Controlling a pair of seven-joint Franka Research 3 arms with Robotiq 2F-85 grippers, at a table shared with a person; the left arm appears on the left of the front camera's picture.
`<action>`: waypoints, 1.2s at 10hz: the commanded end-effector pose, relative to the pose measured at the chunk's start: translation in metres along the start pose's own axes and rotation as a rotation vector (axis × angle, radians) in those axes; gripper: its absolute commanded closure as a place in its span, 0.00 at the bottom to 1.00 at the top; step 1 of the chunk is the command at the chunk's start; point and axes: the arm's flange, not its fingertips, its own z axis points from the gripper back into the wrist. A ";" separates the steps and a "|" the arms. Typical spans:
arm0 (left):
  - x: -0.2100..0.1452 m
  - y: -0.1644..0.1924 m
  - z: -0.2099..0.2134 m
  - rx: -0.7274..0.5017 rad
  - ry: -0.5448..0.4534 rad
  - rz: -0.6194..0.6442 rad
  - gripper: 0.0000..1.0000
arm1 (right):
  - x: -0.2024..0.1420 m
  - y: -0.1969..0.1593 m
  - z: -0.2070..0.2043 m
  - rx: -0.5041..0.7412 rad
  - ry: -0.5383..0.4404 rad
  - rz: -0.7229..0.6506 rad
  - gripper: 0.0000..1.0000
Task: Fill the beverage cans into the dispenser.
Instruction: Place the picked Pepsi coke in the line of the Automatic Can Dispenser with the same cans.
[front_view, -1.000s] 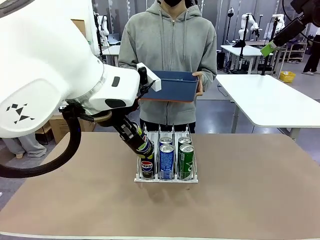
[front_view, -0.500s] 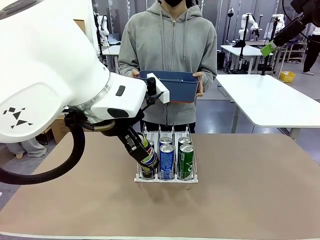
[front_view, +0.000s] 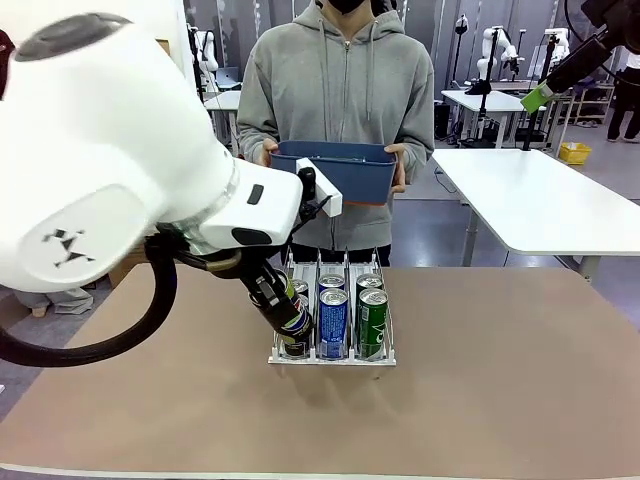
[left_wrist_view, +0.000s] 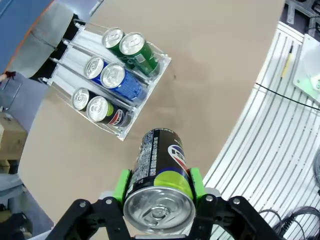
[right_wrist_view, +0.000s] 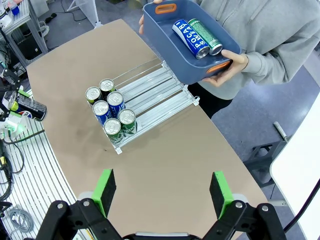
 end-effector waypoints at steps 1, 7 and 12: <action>-0.010 -0.001 -0.017 0.155 -0.021 0.007 0.50 | -0.001 0.000 0.001 0.010 -0.006 0.002 0.00; -0.012 0.006 -0.058 0.124 0.031 0.117 0.99 | -0.001 0.000 0.001 0.010 -0.006 0.002 0.00; -0.014 0.020 -0.097 0.135 0.058 0.107 0.99 | -0.001 0.000 0.001 0.010 -0.006 0.002 0.00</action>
